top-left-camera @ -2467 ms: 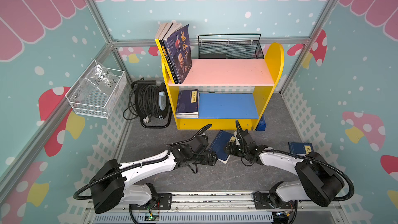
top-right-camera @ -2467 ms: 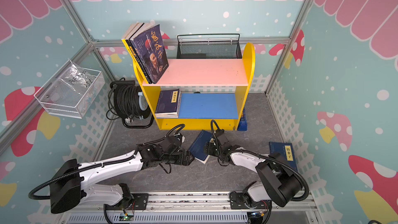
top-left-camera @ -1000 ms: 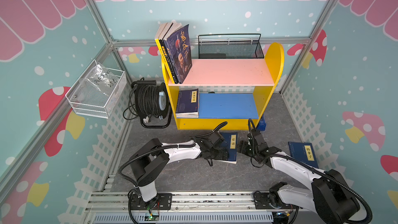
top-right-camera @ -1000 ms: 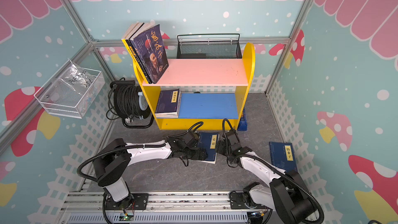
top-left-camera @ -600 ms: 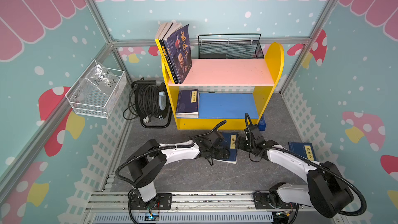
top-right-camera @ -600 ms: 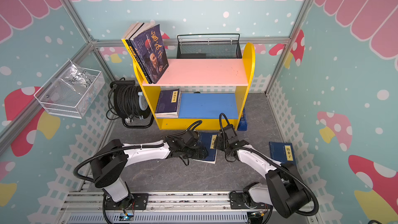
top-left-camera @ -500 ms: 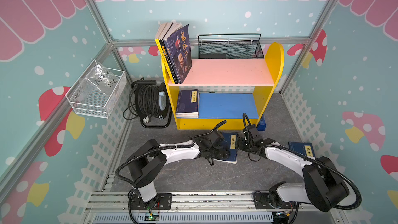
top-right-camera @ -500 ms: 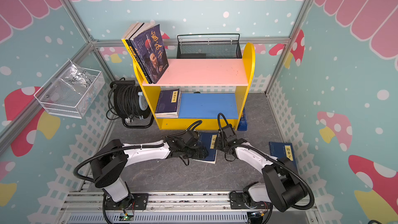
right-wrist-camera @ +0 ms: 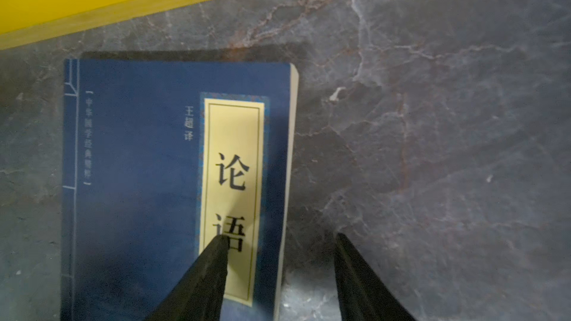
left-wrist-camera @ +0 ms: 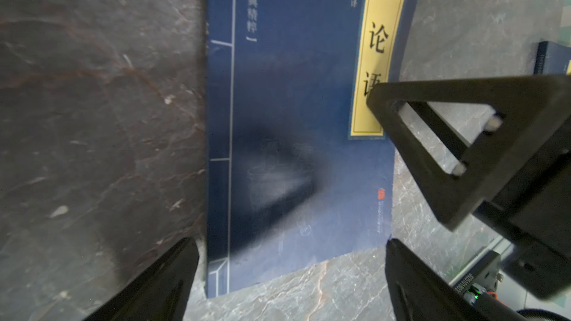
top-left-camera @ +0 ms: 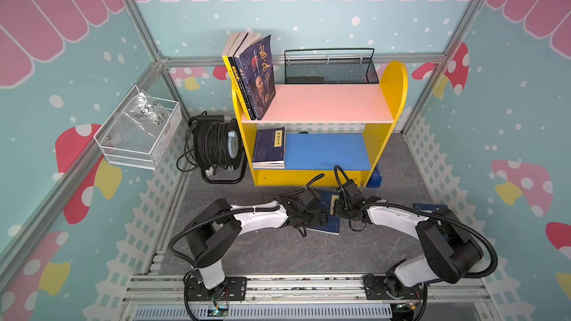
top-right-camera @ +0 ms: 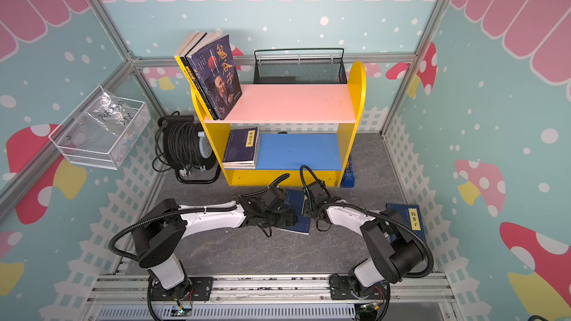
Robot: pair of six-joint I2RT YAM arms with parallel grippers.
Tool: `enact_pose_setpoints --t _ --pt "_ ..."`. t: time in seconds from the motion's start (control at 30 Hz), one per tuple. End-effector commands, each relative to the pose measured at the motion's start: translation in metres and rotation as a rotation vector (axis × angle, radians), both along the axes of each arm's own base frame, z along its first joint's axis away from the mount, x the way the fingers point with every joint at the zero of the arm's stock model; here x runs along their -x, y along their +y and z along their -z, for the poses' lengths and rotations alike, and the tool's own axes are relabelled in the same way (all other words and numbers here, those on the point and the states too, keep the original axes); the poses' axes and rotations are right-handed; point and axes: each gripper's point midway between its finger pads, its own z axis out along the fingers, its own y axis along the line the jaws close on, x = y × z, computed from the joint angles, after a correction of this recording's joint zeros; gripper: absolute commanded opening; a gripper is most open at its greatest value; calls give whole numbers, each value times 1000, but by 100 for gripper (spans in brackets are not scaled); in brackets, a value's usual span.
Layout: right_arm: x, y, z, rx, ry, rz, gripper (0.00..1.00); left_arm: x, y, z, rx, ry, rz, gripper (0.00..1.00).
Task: Stacking books/files
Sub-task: Pick up the book at the center of the table.
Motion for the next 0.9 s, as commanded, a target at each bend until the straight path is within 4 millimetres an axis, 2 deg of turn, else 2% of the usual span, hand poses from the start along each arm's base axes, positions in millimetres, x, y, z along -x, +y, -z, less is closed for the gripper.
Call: enact_pose_setpoints --t 0.0,0.17,0.33,0.43,0.53,0.7,0.87 --pt "45 -14 44 86 198 -9 56 -1 4 7 -30 0 1 96" --pt "60 -5 61 102 258 -39 55 8 -4 23 -27 38 53 95" --pt "77 11 78 20 313 -45 54 10 -29 13 136 44 89 95" --pt "82 15 82 -23 321 -34 54 6 -40 2 258 57 67 93" --pt "86 15 85 -31 332 -42 54 -1 -42 -17 389 30 24 91" --pt "89 20 88 -60 337 -64 54 -21 -28 -54 622 -18 -99 91" --pt "92 26 91 -101 341 -76 54 -33 -22 -71 808 -23 -199 90"
